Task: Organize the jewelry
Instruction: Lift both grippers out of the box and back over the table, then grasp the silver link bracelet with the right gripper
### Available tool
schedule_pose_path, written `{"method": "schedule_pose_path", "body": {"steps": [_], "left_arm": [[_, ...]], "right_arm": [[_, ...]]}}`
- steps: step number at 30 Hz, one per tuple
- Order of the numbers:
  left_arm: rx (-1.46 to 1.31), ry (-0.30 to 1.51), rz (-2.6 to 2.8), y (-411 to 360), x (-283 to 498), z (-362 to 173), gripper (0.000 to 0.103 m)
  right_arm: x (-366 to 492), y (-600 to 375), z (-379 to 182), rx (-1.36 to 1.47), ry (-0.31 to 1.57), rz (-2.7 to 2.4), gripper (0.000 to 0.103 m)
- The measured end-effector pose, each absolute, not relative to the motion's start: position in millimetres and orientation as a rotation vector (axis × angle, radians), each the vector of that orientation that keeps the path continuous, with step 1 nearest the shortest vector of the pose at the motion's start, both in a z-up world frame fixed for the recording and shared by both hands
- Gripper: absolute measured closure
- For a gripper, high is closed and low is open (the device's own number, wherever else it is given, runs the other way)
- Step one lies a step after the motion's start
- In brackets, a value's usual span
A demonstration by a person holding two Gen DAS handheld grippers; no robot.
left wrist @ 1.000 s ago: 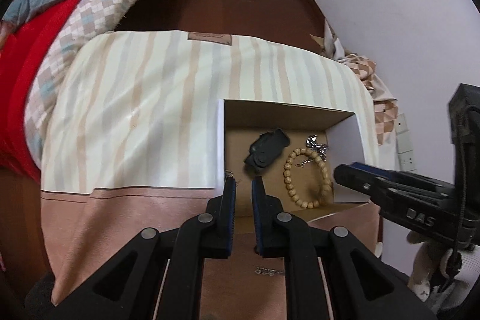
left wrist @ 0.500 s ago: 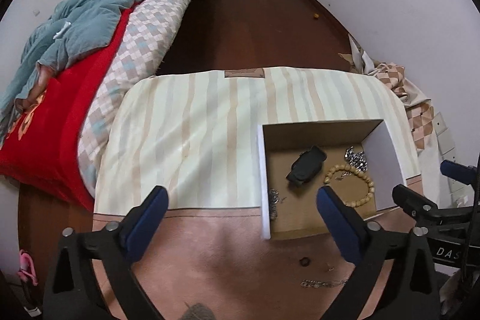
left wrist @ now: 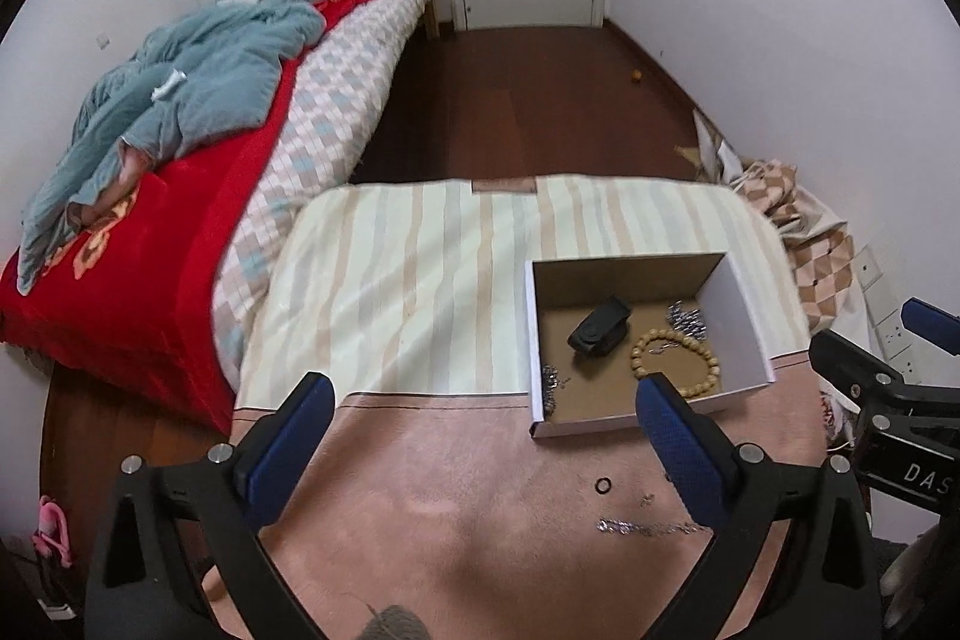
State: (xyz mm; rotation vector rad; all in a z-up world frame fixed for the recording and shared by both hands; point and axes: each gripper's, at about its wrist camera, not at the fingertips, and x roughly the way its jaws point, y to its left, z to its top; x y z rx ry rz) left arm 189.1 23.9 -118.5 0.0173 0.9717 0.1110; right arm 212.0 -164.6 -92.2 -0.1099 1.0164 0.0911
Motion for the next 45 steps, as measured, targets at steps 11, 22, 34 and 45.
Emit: {"method": "schedule_pose_path", "body": {"steps": [11,22,34,45], "left_arm": [[0.011,0.888,0.083,23,139,-72,0.0],[-0.008,0.841,0.062,28,100,-48,0.0],[-0.019,0.862,0.103,34,86,-71,0.0],[0.052,1.095,0.183,38,101,-199,0.0]], "right_arm": [[151,-160,-32,-0.123,0.887,0.085,0.001],[100,-157,-1,-0.111,0.823,0.089,0.001],[86,-159,-3,-0.088,0.836,0.097,0.001],[109,-187,-139,-0.007,1.067,0.072,0.013]]}}
